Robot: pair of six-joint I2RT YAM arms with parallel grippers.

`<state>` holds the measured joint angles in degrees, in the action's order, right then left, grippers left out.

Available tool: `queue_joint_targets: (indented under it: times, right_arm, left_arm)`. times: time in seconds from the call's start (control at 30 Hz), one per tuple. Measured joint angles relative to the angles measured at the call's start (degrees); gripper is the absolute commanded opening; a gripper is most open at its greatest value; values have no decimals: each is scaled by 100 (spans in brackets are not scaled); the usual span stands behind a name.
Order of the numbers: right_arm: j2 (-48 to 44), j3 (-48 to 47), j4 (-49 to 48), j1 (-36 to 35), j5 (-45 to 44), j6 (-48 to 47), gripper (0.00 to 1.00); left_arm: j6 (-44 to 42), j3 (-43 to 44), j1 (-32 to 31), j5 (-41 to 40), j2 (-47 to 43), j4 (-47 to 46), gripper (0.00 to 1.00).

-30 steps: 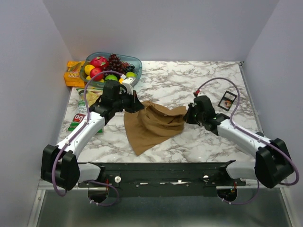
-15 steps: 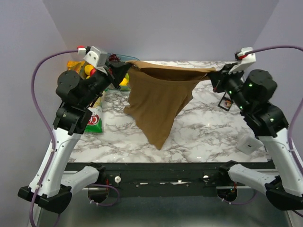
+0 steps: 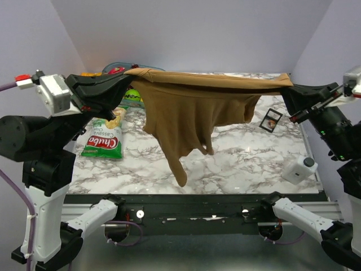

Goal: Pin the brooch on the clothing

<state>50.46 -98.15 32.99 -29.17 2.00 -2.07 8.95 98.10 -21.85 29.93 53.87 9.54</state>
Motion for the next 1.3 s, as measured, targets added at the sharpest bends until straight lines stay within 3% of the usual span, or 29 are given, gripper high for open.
queue_joint_targets:
  times: [0.27,0.5,0.53,0.57,0.6,0.63,0.67,0.7,0.73,0.77,0.87,0.97,1.07,1.3]
  right_arm:
    - [568,-708,129,7,-422,59,1]
    - [2763,-503,31,804,-348,243,1]
    - [3220,-448,11,931,-254,269,2]
    - [3685,-448,-13,1054,-203,313,12]
    - [4155,-461,-63,1172,-127,358,45]
    - [4686,-546,-31,1270,-57,393,60]
    - [5344,-820,26,1386,24,446,67]
    - [5840,-1051,42,1456,94,487,79]
    - [6411,-1379,114,1519,184,503,82]
    - [6933,-1703,205,1561,280,516,100]
    - [7853,-2085,396,1663,492,516,100]
    - [7829,-1663,450,1672,608,527,100]
    - [7099,-560,247,1650,640,619,100]
    - [4487,2402,-466,1600,645,1117,98]
  left_arm:
    - [358,83,-2,136,409,96,0]
    - [205,-151,144,-702,2280,411,0]
    - [216,-151,195,-822,2859,417,30]
    - [229,-146,227,-901,3224,439,50]
    - [243,-39,273,-951,3746,525,66]
    - [308,168,308,-992,4339,575,87]
    - [402,461,345,-994,4990,678,96]
    - [507,813,378,-979,5528,809,99]
    - [612,1290,389,-949,6225,927,99]
    - [706,1663,404,-920,6800,1038,99]
    - [879,2065,393,-802,7805,1353,99]
    - [973,2015,286,-791,7987,1707,99]
    - [1027,1528,157,-831,7569,1617,99]
    - [1078,-1709,-319,-1414,4741,754,99]
